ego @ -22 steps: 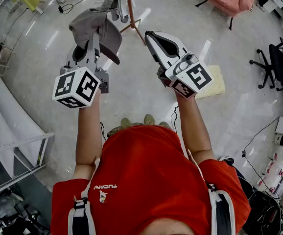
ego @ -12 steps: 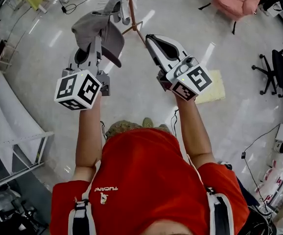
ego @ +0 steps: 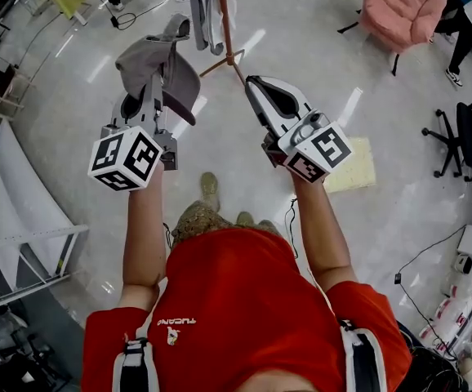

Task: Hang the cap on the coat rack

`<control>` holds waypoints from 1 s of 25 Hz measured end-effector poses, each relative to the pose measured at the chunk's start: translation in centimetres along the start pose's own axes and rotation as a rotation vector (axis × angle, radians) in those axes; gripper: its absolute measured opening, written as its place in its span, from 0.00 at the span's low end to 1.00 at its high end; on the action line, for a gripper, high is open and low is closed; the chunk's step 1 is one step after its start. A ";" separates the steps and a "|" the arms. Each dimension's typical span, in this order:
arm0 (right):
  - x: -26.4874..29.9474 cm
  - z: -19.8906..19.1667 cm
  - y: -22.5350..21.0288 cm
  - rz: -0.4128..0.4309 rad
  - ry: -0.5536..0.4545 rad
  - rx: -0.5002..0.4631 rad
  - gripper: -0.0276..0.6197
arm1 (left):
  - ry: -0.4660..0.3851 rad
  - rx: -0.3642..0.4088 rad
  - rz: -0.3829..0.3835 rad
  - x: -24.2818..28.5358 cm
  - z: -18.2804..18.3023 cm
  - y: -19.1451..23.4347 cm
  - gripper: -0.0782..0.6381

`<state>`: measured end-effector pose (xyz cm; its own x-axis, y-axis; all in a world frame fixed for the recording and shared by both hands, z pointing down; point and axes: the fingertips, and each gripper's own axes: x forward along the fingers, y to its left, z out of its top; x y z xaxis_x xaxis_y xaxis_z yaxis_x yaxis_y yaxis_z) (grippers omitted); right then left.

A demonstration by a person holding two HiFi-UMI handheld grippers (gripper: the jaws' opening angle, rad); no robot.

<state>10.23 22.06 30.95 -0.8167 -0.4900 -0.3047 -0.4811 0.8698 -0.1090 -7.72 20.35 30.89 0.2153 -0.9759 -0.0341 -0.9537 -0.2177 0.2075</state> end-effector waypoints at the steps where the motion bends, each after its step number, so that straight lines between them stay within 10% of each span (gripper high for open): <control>1: 0.3 0.0 -0.6 0.000 0.003 0.001 0.08 | 0.000 -0.003 0.004 0.6 0.0 0.2 0.15; 25: 26.6 -4.8 -17.7 -0.083 0.075 -0.099 0.08 | 0.040 -0.023 -0.051 30.2 1.5 21.9 0.15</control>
<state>-4.52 -6.61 29.29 -0.7924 -0.5663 -0.2268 -0.5742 0.8179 -0.0364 -22.41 -13.89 32.98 0.2723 -0.9622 -0.0062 -0.9363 -0.2665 0.2287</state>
